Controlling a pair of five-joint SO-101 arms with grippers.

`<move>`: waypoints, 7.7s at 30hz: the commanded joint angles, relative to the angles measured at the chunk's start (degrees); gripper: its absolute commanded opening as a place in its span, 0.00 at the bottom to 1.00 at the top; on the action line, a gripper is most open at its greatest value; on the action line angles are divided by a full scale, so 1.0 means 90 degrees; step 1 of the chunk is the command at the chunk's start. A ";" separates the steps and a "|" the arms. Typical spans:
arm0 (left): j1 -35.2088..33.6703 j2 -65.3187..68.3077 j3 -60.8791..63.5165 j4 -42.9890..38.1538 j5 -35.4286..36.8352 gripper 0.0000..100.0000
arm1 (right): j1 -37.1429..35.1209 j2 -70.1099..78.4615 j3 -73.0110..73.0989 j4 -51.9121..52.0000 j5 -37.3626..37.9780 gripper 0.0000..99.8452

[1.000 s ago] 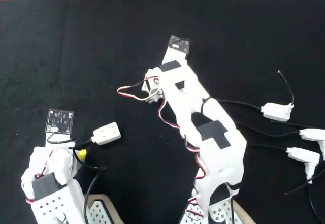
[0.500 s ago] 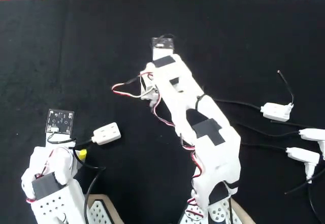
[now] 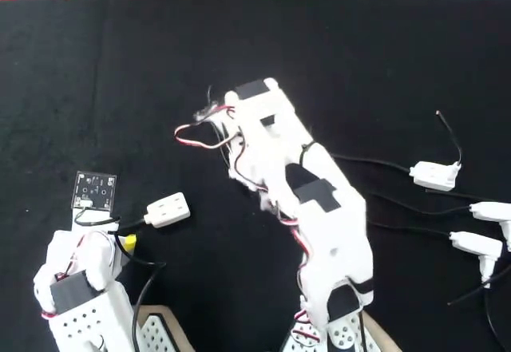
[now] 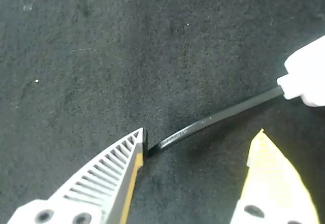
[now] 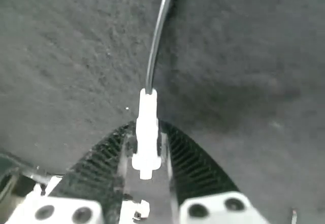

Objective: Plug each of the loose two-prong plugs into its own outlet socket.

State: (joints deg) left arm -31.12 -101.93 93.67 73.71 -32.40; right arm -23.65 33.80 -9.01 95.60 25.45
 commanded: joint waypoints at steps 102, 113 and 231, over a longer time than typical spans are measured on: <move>0.4166 -0.0274 -0.0181 -0.3389 0.2784 0.32 | -0.2002 -1.1893 0.8991 -0.6896 -0.4474 0.01; 0.3316 -0.0274 -0.1988 -0.0371 0.1074 0.32 | -0.1348 -1.0125 0.8171 -0.6789 -0.4063 0.01; 0.3697 0.9231 -0.6764 -0.1455 -0.1104 0.43 | 0.0908 -0.7683 0.5553 -0.4220 -0.2882 0.01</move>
State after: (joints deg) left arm 5.89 -9.27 35.74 49.89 -44.79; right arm -15.56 -34.95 43.47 57.36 -1.01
